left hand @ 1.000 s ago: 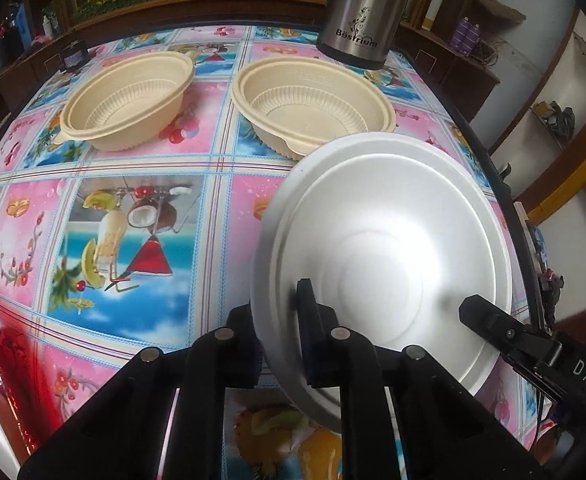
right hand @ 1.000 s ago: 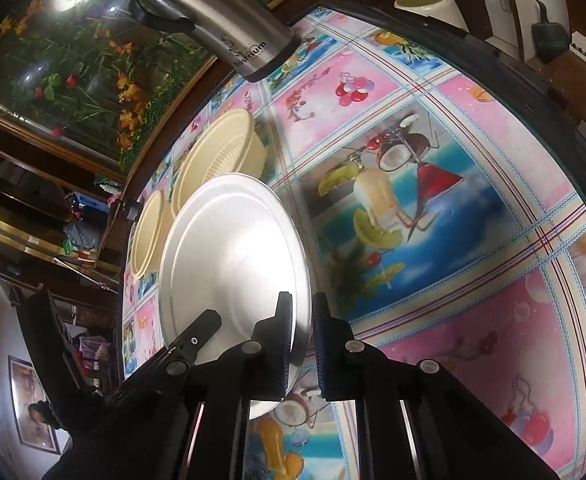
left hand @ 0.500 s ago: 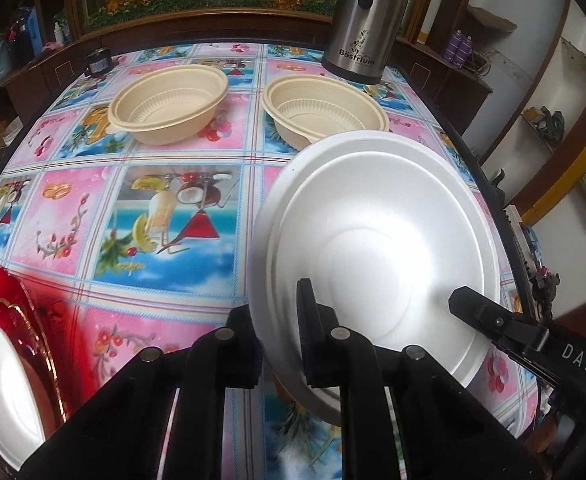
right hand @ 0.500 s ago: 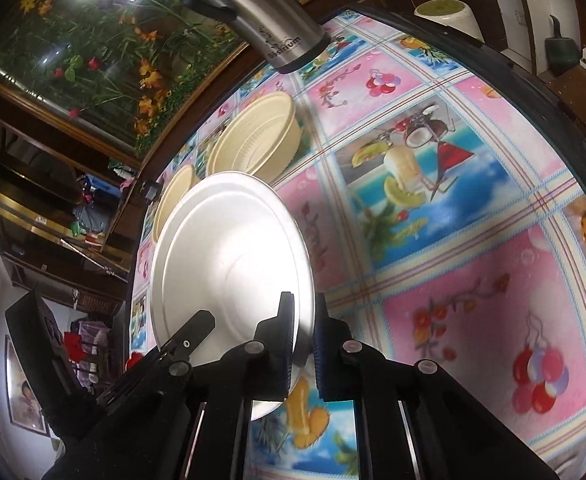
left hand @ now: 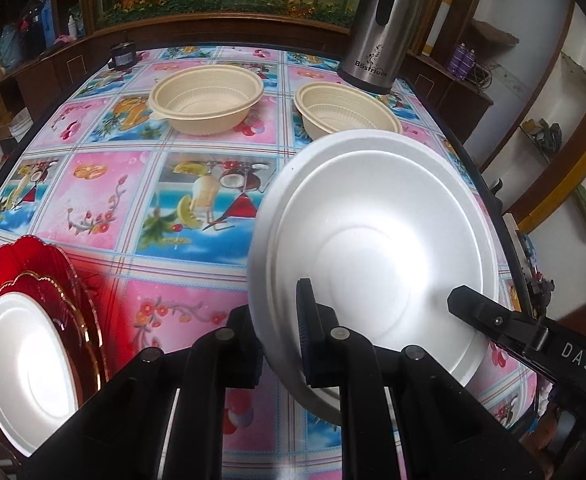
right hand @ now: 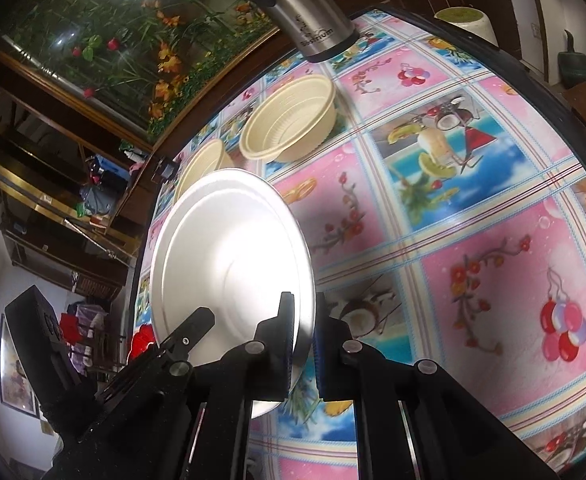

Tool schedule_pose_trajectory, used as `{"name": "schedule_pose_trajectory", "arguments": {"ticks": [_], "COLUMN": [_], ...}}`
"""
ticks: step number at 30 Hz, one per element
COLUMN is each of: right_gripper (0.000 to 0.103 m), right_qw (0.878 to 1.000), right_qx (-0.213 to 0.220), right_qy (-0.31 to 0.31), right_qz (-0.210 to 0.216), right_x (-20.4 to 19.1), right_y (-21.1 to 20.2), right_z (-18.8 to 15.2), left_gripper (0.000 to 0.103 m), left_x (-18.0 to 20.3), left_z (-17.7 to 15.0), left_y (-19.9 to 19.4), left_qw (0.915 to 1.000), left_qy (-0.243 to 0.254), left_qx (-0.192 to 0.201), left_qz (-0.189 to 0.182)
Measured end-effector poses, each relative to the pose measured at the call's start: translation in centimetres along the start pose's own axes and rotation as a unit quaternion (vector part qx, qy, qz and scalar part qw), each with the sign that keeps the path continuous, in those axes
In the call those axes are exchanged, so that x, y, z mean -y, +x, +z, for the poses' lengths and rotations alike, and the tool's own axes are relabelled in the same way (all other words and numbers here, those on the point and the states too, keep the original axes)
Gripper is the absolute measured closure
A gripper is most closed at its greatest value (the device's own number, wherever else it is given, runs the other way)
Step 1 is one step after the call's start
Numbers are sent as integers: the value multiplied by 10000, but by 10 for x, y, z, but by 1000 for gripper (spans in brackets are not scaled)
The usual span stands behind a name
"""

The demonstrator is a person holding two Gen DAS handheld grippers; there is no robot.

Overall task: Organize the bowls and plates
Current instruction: 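Lift the second white plate with the left tool toward the stack, then lower the second white plate into the stack with the left tool while the right tool holds it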

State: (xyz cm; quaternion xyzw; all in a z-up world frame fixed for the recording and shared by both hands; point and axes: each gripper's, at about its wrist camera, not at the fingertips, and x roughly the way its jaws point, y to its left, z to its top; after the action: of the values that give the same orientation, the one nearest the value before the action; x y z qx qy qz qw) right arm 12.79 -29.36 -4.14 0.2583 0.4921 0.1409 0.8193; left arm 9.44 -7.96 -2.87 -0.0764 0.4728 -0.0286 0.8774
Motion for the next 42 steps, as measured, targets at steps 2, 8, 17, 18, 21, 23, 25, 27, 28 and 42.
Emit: {"name": "schedule_pose_trajectory", "arguments": {"ticks": [2, 8, 17, 18, 21, 23, 25, 27, 28, 42], "right_gripper": [95, 95, 95, 95, 95, 95, 95, 95, 95, 95], "right_qw": [10000, 9998, 9978, 9974, 9962, 9952, 9941, 9931, 9924, 9864], "right_qx": [-16, -63, -205, -231, -301, -340, -390, -424, -447, -666], "right_qy": [-26, -162, -546, -602, -709, -806, -889, -954, -999, -1308], "right_qz": [25, 130, 302, 324, 403, 444, 492, 536, 555, 735], "right_x": [-4, -19, -55, -60, -74, -83, -92, -99, -103, -134], "right_y": [1, 2, 7, 9, 14, 17, 21, 24, 26, 47], "right_z": [-2, -12, -31, -33, -39, -43, -47, -50, -52, -69], "left_gripper": [91, 91, 91, 91, 91, 91, 91, 91, 91, 91], "left_x": [-5, -24, -64, -68, -82, -91, -98, -106, -109, -140], "left_z": [-3, -12, -26, -27, -31, -34, -36, -38, -40, -52], "left_y": [-5, -20, -46, -49, -55, -60, -64, -67, -69, -80], "left_qw": [10000, 9998, 9988, 9986, 9978, 9972, 9966, 9960, 9957, 9921], "left_qy": [-21, -124, -354, -386, -481, -546, -591, -650, -670, -913], "left_qx": [30, 133, 320, 337, 398, 439, 475, 500, 513, 608], "left_qz": [-1, 21, 136, 152, 218, 272, 320, 357, 381, 611]}}
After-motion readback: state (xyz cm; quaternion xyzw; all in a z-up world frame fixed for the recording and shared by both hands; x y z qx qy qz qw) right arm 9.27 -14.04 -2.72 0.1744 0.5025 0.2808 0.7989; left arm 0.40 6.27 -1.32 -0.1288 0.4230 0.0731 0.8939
